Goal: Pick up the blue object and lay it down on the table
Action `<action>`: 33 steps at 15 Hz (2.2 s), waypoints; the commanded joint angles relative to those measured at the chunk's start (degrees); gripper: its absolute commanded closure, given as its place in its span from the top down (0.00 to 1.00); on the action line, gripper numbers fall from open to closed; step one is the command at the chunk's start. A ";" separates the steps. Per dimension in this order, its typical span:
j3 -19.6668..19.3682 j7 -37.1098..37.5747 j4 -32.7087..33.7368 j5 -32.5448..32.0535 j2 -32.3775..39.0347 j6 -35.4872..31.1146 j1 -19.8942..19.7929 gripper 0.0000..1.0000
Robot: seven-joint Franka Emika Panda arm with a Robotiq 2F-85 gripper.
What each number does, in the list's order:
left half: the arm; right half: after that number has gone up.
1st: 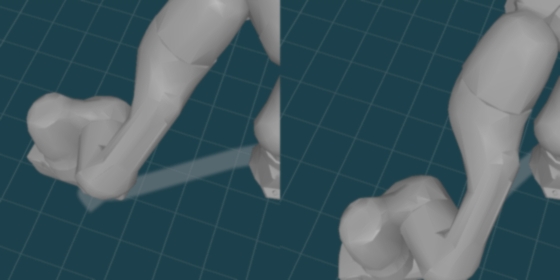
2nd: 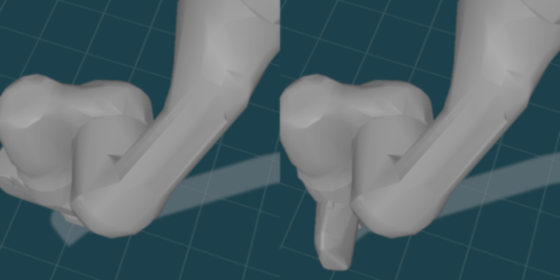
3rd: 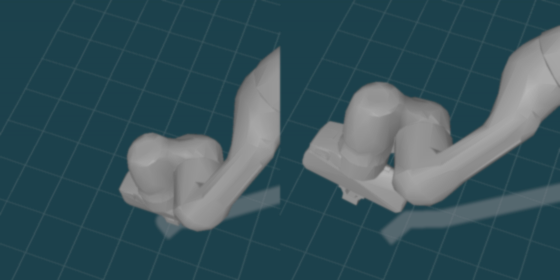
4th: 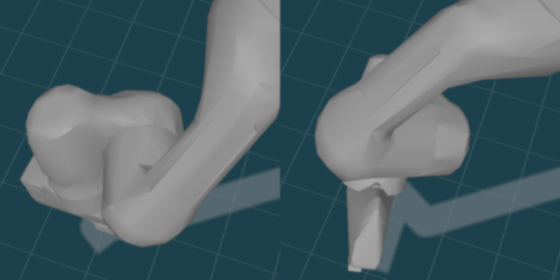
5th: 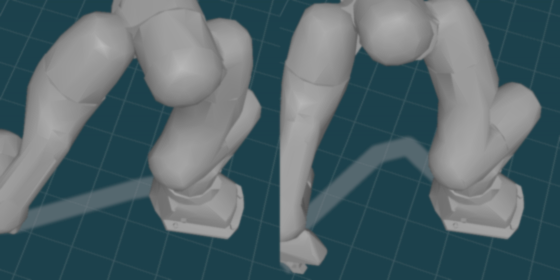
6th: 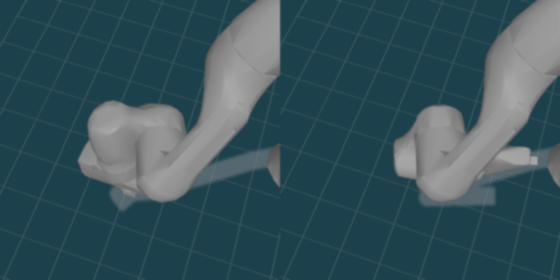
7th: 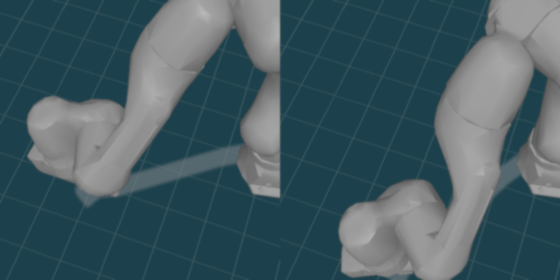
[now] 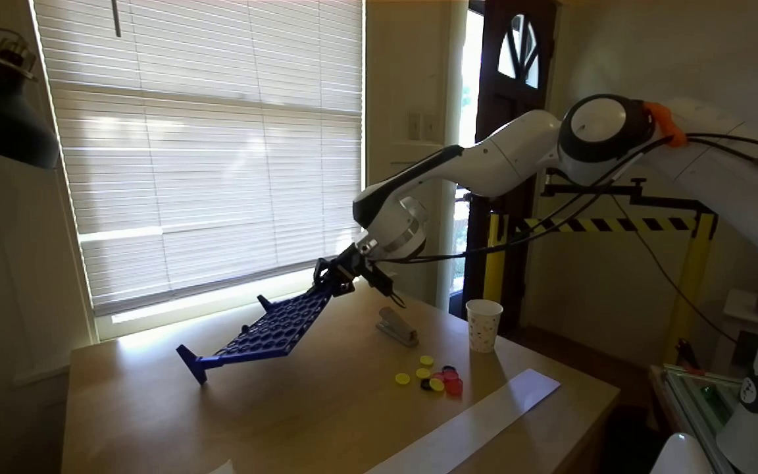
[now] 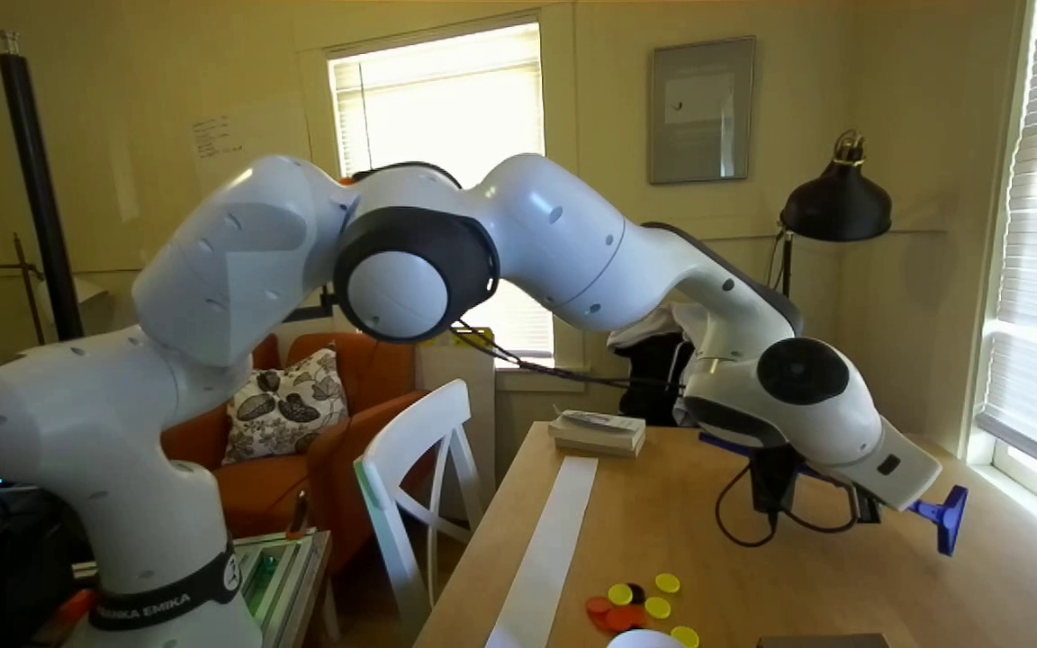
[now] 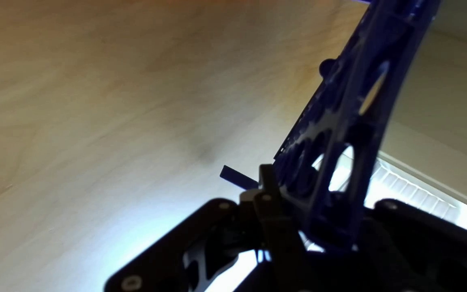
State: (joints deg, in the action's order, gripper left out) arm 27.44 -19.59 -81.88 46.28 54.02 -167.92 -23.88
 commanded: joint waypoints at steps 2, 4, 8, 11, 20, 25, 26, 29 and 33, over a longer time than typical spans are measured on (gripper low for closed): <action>-0.77 -6.95 0.47 -3.57 5.41 -1.46 0.35 0.05; -3.14 -4.52 -0.02 -3.36 4.46 0.28 1.50 0.05; -5.88 -0.84 0.41 -3.17 3.74 2.89 2.97 0.05; -6.86 -0.10 1.23 -2.97 4.00 3.91 3.60 0.05; -9.22 1.62 2.51 -2.65 4.52 2.14 5.85 0.05; -5.61 -5.58 6.39 -1.95 8.31 1.56 4.29 0.05; -4.96 -7.02 7.19 -1.70 9.03 1.37 3.95 0.05; -3.45 -10.59 9.35 -1.23 11.03 1.30 3.12 0.05; -1.28 -14.63 11.84 -1.08 13.36 1.53 1.87 0.05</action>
State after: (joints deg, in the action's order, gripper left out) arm 27.82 -26.36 -71.85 47.16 61.41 -162.65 -23.45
